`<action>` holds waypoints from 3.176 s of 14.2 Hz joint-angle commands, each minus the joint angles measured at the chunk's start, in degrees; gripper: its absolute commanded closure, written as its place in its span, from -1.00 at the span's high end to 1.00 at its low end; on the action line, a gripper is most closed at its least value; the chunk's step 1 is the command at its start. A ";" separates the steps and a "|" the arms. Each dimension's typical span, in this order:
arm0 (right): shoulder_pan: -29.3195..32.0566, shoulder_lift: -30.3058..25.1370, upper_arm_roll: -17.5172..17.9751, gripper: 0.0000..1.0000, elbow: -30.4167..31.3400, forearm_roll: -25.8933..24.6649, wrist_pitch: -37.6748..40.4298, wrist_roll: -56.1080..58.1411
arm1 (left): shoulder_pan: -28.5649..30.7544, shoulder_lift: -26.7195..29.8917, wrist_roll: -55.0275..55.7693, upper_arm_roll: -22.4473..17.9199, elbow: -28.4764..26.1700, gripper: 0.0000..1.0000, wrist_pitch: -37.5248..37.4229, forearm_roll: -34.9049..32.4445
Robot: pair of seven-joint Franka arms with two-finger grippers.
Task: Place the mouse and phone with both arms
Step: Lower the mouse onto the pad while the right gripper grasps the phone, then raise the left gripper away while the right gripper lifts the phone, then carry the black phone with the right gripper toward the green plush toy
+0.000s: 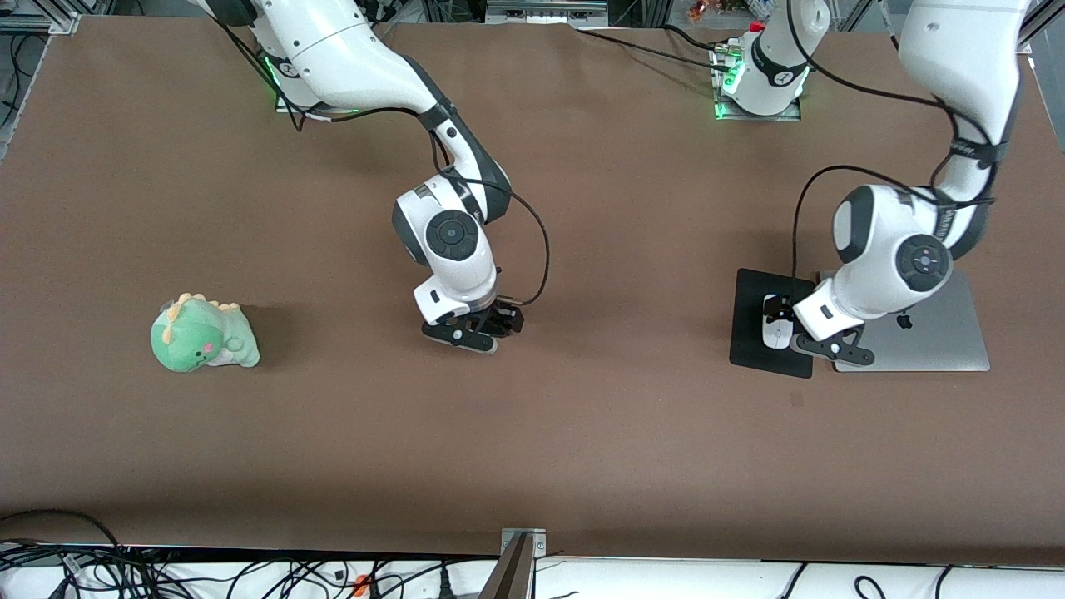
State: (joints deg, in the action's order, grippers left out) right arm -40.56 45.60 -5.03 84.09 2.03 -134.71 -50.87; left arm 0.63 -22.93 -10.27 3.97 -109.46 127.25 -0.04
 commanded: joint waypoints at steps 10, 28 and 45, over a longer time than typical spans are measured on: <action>-2.68 -0.33 -0.60 1.00 7.14 -0.53 -5.83 4.99 | -1.60 3.48 0.25 0.25 30.99 1.00 -39.37 -1.01; 4.68 -1.03 -0.51 -0.75 0.55 0.70 8.40 21.75 | -1.86 21.70 10.89 -0.28 17.71 1.00 -34.09 -0.66; 24.74 -15.54 -1.13 -0.82 32.27 3.51 -15.84 50.25 | -2.66 19.41 13.79 0.34 17.71 1.00 -32.95 -1.01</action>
State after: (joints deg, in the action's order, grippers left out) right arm -16.36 32.14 -6.92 113.36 4.46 -148.45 -2.16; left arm -1.79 -2.66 2.22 4.03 -93.33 94.73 -0.04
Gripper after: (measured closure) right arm 0.194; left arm 0.000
